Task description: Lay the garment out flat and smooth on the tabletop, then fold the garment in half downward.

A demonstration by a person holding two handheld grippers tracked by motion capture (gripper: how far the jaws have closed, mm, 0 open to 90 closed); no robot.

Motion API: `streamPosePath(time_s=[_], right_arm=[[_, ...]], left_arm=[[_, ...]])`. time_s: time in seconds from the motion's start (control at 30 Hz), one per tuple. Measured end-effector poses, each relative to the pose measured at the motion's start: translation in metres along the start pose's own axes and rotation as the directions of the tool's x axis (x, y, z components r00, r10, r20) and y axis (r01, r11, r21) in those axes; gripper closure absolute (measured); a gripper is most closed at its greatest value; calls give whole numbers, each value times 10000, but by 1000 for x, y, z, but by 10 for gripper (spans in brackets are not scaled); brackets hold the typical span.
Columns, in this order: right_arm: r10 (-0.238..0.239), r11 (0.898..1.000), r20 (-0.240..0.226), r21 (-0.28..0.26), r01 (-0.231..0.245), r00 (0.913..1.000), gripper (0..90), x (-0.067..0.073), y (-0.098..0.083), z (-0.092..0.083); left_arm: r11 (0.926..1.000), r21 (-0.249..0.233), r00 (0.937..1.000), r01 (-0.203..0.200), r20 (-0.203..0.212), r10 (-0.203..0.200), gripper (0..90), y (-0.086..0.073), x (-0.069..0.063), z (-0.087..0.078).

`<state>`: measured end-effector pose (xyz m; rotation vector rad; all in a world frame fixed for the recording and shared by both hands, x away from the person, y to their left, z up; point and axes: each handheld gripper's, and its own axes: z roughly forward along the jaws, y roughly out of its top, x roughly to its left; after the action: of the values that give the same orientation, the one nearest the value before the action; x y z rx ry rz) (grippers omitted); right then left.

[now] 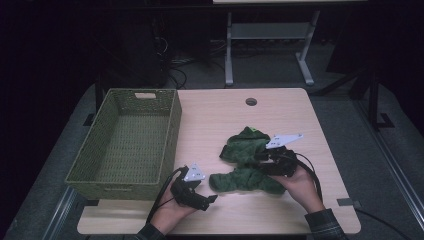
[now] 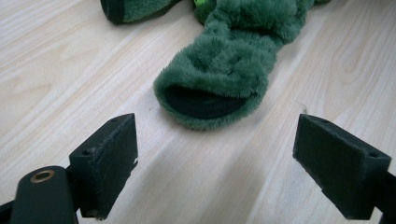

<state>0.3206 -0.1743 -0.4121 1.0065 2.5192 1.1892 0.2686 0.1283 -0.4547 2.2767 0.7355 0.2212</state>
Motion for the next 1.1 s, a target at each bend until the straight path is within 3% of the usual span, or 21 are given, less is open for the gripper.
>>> streamPosePath(time_s=[0.2, 0.37, 0.4, 0.47, 0.63, 0.97, 1.1], right_arm=[[-334, 9994, -420, -120, 329, 9986, 592, 16, 1, 4], [-667, 9978, -743, -66, 664, 9950, 592, 33, 1, 11], [-707, 9975, -785, -58, 704, 9944, 592, 36, 2, 13], [-796, 9968, -996, -60, 794, 9918, 597, 42, 3, 16], [-1050, 9945, -1313, -102, 1046, 9858, 620, 56, 7, 24], [-1581, 9863, -1936, 166, 1643, 9683, 716, 82, 16, 56], [-1736, 9818, -1897, 438, 1850, 9664, 729, 88, 15, 72]], left_arm=[[9991, 332, 9994, -258, -238, 266, 132, -4, -3, 6], [9972, 601, 9988, -445, -183, 456, 128, -8, -5, 12], [9965, 554, 9977, -626, -235, 640, 127, -8, -6, 12], [9972, 418, 9979, -622, -178, 630, 126, -10, -6, 12], [9964, -375, 9971, -763, -29, 763, 125, -19, -2, 12], [9965, -434, 9974, -721, -38, 720, 126, -20, -3, 13], [9965, -430, 9974, -720, -48, 719, 126, -20, -3, 13]])
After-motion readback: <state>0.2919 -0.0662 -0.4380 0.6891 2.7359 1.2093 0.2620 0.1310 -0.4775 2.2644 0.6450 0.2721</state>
